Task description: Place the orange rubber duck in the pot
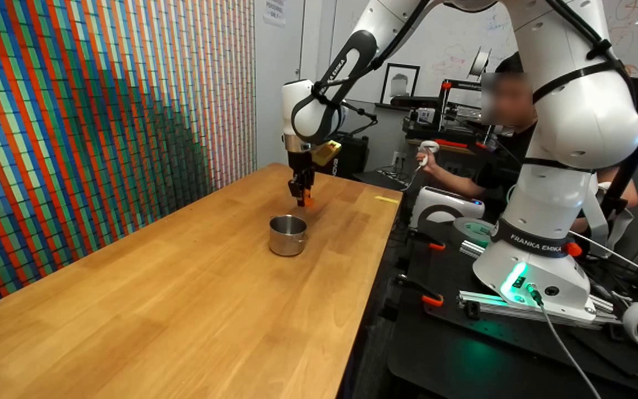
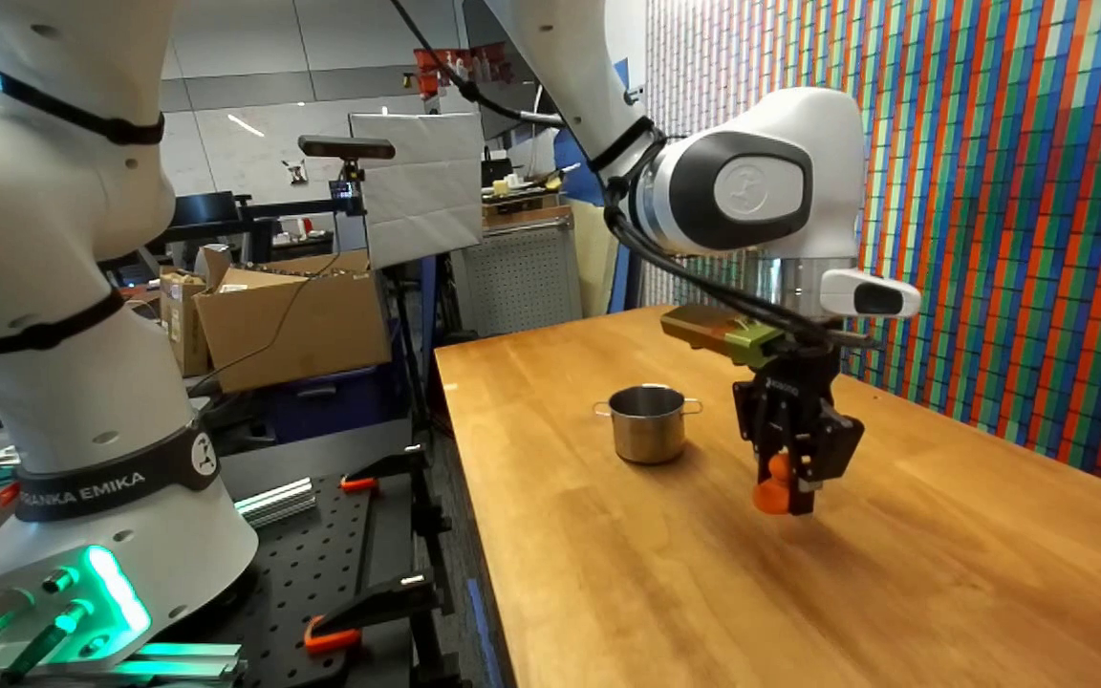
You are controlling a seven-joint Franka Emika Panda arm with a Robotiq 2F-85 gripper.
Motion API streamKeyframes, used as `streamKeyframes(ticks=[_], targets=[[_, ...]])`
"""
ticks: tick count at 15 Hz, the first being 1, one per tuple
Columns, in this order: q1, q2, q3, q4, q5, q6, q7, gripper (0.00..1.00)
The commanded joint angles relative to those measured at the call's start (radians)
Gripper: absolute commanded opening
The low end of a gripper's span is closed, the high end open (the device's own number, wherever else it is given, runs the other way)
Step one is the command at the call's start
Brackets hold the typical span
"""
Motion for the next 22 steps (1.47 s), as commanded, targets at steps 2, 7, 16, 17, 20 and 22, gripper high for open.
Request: streamKeyframes(ticks=[2, 7, 16, 17, 20, 22], targets=[[0.030, -0.144, 0.052, -0.002, 0.062, -0.139, -0.017, 0.17], [0.091, -0.240, 0.130, -0.054, 0.129, -0.203, -0.012, 0.17], [0.179, -0.238, 0.164, -0.113, 0.126, -0.212, 0.022, 0.46], [0.181, -0.236, 0.163, -0.112, 0.125, -0.210, 0.022, 0.67], [0.187, -0.252, 0.156, -0.096, 0.106, -0.211, 0.033, 0.88], [0.194, -0.282, 0.148, -0.078, 0.068, -0.220, 0.043, 1.00]])
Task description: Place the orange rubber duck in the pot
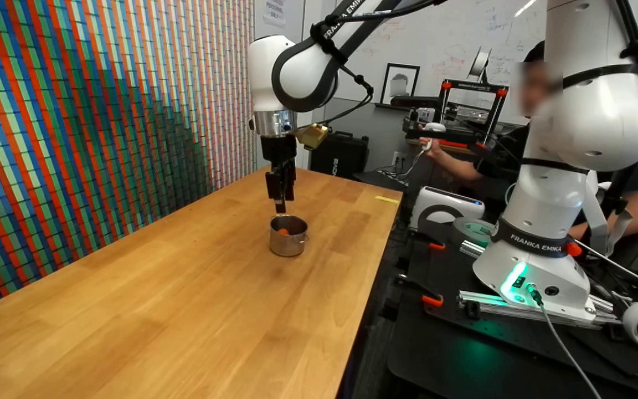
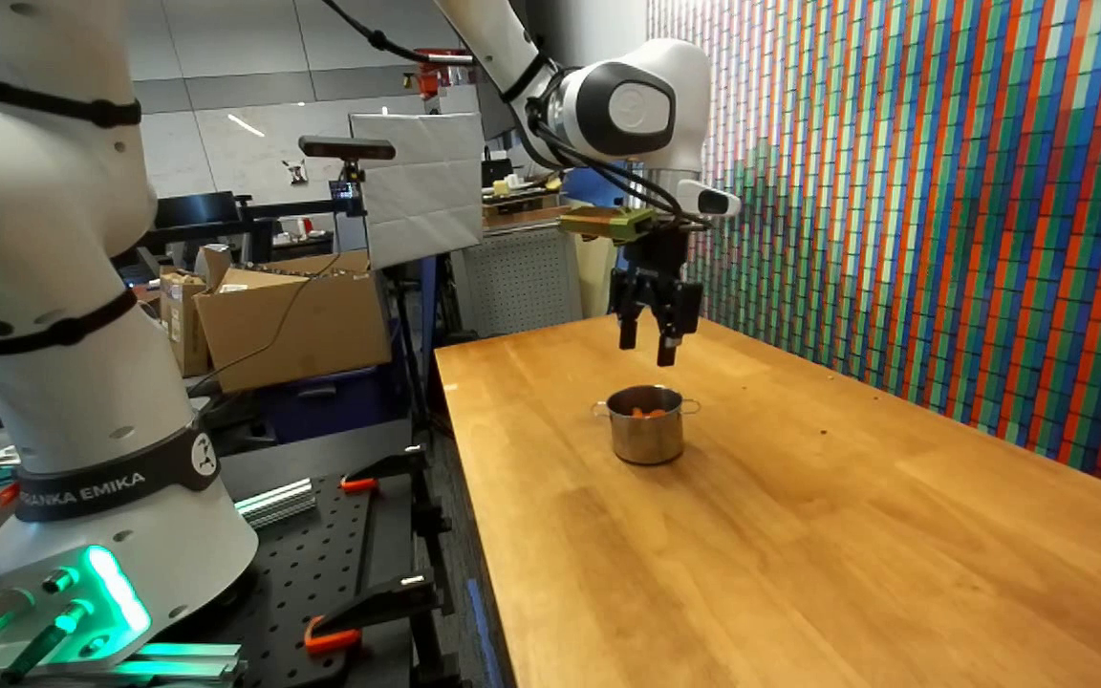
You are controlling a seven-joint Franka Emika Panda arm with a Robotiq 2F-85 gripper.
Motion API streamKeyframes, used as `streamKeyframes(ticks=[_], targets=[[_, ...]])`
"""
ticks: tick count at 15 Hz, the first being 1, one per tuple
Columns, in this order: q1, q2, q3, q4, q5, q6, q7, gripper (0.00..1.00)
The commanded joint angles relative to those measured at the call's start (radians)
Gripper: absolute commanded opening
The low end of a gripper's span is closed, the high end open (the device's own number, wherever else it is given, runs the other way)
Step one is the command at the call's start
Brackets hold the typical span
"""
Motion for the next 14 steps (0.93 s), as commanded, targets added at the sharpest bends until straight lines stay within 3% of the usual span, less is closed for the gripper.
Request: streamKeyframes(ticks=[1, 6, 12, 13, 14], targets=[[0.021, -0.074, -0.021, 0.032, -0.067, -0.037, 0.031, 1.00], [0.008, -0.206, -0.046, 0.047, -0.191, -0.149, 0.054, 1.00], [-0.029, -0.366, -0.065, 0.021, -0.172, -0.392, 0.028, 1.00], [-0.024, -0.300, -0.057, 0.050, -0.177, -0.331, 0.034, 1.00], [-0.027, -0.322, -0.060, 0.046, -0.177, -0.363, 0.034, 1.00]])
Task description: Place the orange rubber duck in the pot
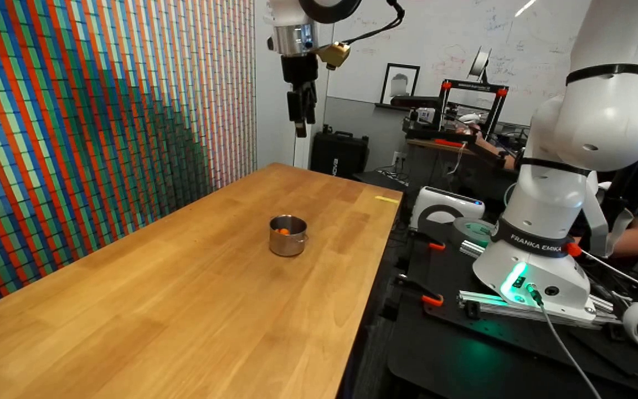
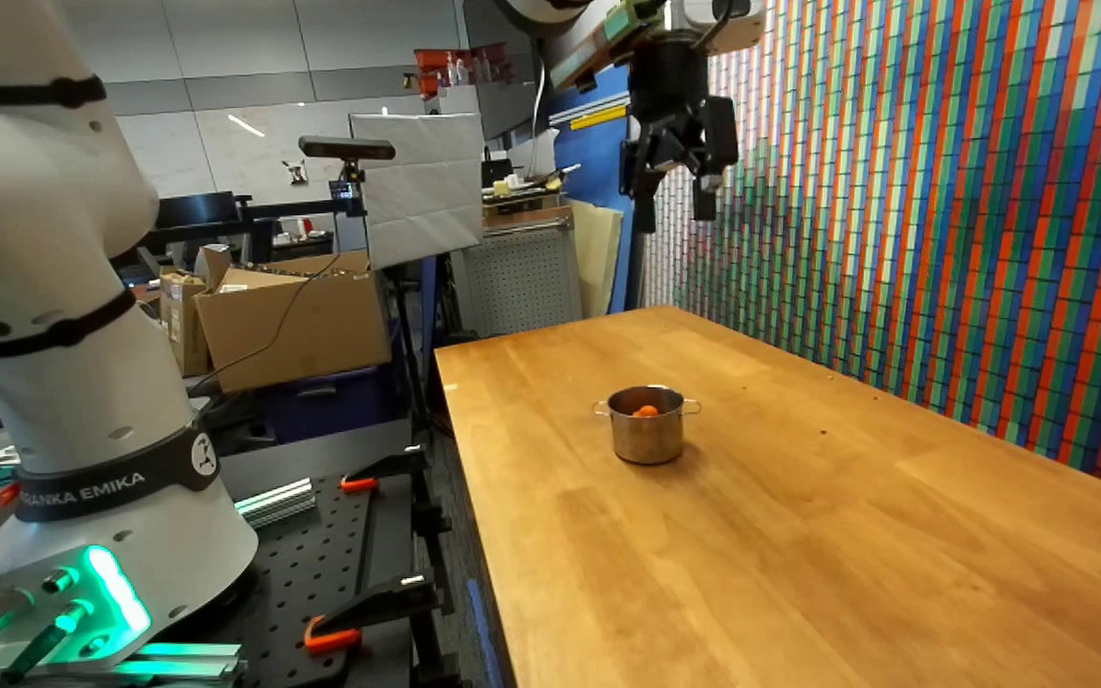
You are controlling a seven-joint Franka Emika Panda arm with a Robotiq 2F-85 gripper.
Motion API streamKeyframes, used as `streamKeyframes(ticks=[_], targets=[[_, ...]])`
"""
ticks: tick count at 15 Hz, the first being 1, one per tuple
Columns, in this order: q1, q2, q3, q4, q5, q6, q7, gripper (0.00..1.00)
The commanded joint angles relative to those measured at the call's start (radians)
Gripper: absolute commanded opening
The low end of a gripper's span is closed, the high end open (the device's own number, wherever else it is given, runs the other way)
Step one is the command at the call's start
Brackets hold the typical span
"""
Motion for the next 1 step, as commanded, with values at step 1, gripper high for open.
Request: streamKeyframes(ticks=[1], targets=[[-0.008, -0.014, 0.006, -0.003, 0.001, -0.014, 0.000, 1.00]])
